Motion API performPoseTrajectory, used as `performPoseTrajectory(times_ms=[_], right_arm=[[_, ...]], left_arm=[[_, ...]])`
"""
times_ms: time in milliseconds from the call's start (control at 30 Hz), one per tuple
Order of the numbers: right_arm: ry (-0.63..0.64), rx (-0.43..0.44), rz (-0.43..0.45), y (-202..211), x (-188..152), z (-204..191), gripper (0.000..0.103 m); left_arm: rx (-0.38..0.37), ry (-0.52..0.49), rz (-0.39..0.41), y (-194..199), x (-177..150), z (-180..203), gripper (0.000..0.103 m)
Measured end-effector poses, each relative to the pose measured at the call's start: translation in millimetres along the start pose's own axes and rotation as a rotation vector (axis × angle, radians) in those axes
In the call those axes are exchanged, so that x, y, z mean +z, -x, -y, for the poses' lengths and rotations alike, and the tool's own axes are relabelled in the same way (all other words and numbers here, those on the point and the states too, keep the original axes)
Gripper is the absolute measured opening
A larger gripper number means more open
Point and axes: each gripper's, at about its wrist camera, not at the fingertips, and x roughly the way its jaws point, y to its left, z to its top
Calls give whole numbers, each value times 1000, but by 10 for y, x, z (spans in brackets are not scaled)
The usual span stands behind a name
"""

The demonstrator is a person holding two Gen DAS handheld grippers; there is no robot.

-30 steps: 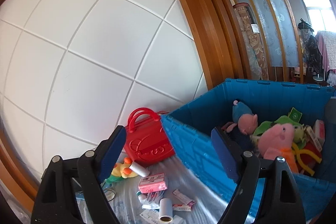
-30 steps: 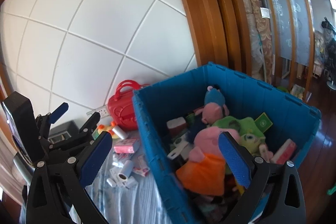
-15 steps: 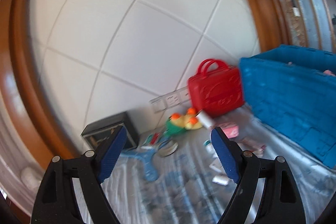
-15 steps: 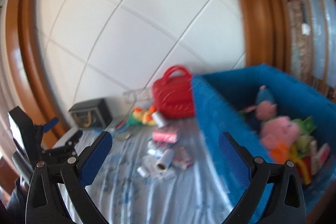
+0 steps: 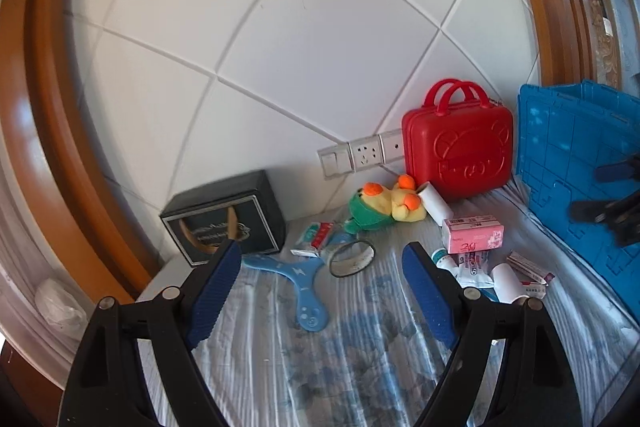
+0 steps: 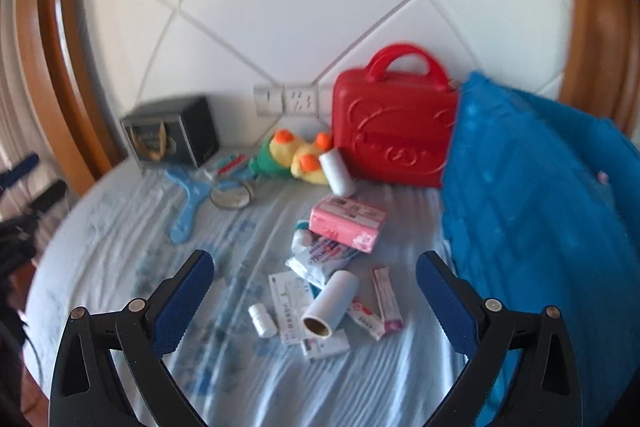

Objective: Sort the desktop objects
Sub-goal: 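Move both tools back over the items on the bed, then grasp the pink tissue pack with the right tool while the left tool grasps the clear tape roll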

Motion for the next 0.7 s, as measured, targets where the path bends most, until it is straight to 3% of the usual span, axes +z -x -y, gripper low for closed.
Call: performPoseTrajectory(times_ms=[200, 367, 533, 700], right_arm=[[142, 30, -188, -1386, 170, 128, 103], [262, -42, -415, -2449, 151, 304, 103], [384, -61, -446, -2845, 127, 307, 102], [386, -47, -487, -3147, 171, 422, 103]], left_arm=[[-30, -56, -51, -478, -184, 66, 83], [-31, -31, -143, -935, -438, -49, 83], [-57, 29, -206, -1297, -602, -98, 83], [-70, 3, -234, -1581, -685, 6, 83]])
